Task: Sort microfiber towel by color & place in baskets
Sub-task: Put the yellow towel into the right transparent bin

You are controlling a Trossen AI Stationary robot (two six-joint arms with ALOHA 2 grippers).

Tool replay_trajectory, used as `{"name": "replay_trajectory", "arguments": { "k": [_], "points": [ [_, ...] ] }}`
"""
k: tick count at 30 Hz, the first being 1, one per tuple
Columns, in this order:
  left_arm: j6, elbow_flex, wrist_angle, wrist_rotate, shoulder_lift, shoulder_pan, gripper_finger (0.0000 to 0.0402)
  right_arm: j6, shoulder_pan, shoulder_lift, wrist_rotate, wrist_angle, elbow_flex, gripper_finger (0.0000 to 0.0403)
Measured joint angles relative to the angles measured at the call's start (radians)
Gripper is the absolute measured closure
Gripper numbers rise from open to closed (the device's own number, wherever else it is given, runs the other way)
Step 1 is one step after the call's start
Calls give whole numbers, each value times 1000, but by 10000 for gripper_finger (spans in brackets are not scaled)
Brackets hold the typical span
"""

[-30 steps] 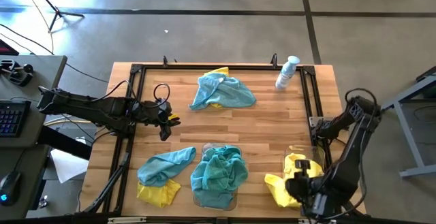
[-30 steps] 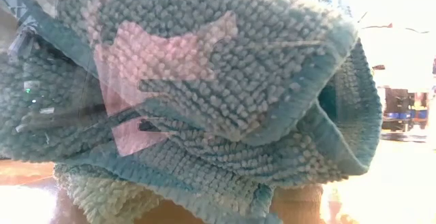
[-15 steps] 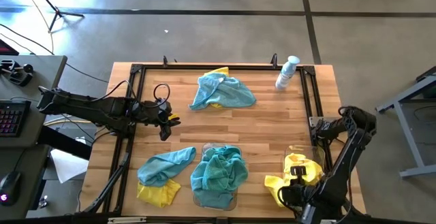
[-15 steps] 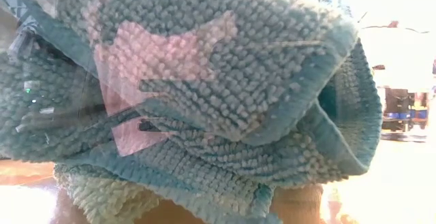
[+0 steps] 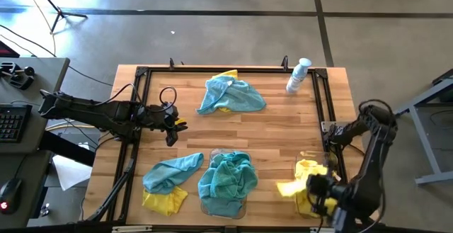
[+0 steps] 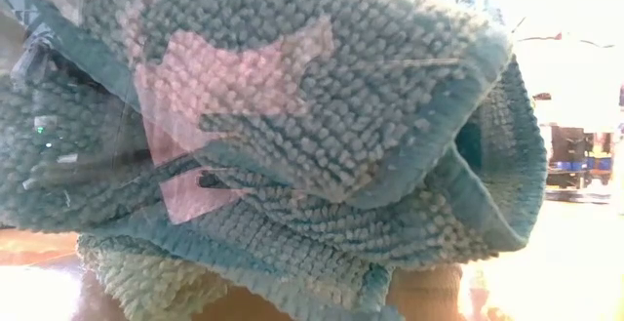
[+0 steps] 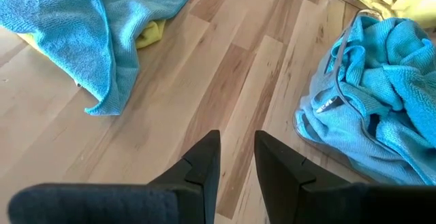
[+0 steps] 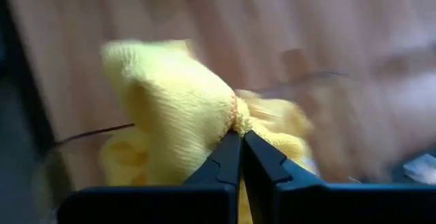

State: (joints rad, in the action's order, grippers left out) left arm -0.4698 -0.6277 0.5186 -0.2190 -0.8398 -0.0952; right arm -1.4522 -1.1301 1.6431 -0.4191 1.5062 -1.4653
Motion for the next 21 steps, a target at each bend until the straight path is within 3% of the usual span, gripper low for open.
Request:
{"name": "replay_trajectory", "arguments": {
  "k": [2,11,18,21],
  "points": [
    [0,0,0,0,0,0,324,-71,-14,-20,11,64,-10,401],
    [0,0,1,0,0,0,324,-214,-56,-67,242,63,20,402],
    [1,0,0,0,0,0,324,-253,-81,-67,543,64,72,402],
    [1,0,1,0,0,0,324,-256,-95,-67,580,64,74,403]
  ]
}}
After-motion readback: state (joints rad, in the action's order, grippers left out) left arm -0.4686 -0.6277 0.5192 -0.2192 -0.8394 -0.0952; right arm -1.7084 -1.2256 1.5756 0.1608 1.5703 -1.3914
